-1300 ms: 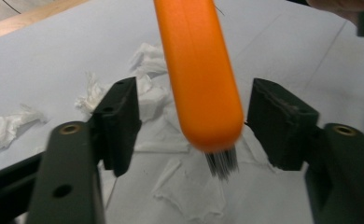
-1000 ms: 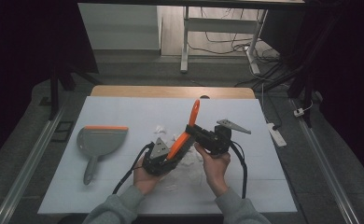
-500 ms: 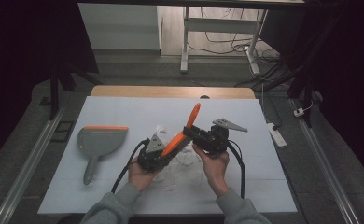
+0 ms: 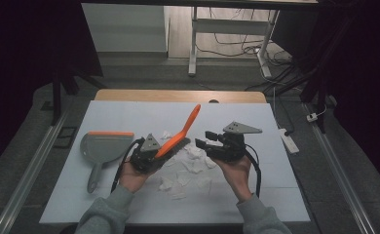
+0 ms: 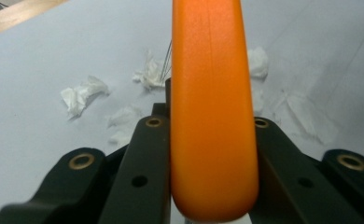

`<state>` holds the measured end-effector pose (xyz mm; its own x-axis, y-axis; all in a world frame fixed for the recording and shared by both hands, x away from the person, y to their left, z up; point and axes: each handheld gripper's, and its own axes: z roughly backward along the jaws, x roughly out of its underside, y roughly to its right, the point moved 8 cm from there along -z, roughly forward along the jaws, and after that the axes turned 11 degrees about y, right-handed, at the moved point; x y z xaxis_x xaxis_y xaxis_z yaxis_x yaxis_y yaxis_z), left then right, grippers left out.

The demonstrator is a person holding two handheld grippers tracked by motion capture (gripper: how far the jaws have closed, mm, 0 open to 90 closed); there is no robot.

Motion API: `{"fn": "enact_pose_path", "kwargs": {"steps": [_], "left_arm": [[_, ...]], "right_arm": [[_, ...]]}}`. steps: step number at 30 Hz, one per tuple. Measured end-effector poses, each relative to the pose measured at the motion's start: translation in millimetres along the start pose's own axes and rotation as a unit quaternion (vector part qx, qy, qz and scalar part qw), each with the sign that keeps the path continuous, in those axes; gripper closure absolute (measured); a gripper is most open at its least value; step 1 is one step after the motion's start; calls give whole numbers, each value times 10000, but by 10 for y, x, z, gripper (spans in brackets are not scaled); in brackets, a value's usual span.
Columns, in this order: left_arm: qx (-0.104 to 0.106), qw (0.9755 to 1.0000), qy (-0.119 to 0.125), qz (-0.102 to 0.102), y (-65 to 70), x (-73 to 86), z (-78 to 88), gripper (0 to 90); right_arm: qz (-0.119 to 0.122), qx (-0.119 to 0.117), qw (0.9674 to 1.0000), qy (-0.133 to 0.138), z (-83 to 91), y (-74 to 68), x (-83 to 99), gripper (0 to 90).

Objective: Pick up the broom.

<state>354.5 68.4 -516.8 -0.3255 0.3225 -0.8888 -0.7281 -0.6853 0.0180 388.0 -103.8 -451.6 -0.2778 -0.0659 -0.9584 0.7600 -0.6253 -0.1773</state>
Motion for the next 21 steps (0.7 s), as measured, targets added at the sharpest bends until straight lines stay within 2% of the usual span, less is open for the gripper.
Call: {"fn": "enact_pose_path", "kwargs": {"steps": [1, 2, 3, 4, 6, 7, 8, 10, 12, 18, 21], "left_arm": [[19, 10000, -31, -12, 2, 6, 10, 791], [83, 9999, -94, -20, 4, 15, 19, 791], [123, 9998, -148, -37, 8, 23, 26, 791], [153, 9997, -200, -64, 11, 26, 33, 791], [205, 9993, -283, -129, 18, 24, 43, 791], [237, 9990, -325, -181, 22, 23, 47, 792], [250, 9987, -369, -237, 24, 24, 50, 792], [283, 9982, -441, -303, 32, 28, 50, 791], [357, 9976, -501, -325, 44, 34, 50, 791], [474, 9950, -748, -462, 98, 64, 21, 790], [533, 9935, -847, -539, 142, 76, 0, 790]], "right_arm": [[227, 1, 9995, -217, 21, 14, 23, 431], [227, 1, 9995, -217, 21, 14, 23, 431], [522, 60, 9978, -416, 46, 21, 48, 426], [522, 60, 9978, -416, 46, 21, 48, 426], [815, 47, 9949, -585, 71, 15, 66, 424], [1021, -31, 9923, -705, 97, -9, 70, 421], [1021, -31, 9923, -705, 97, -9, 70, 421], [1258, -196, 9887, -794, 134, -53, 51, 416], [1377, -309, 9864, -846, 149, -95, 44, 408], [1841, -572, 9749, -1113, 151, -247, 54, 389], [1884, -659, 9730, -1158, 149, -289, 60, 379]]}}
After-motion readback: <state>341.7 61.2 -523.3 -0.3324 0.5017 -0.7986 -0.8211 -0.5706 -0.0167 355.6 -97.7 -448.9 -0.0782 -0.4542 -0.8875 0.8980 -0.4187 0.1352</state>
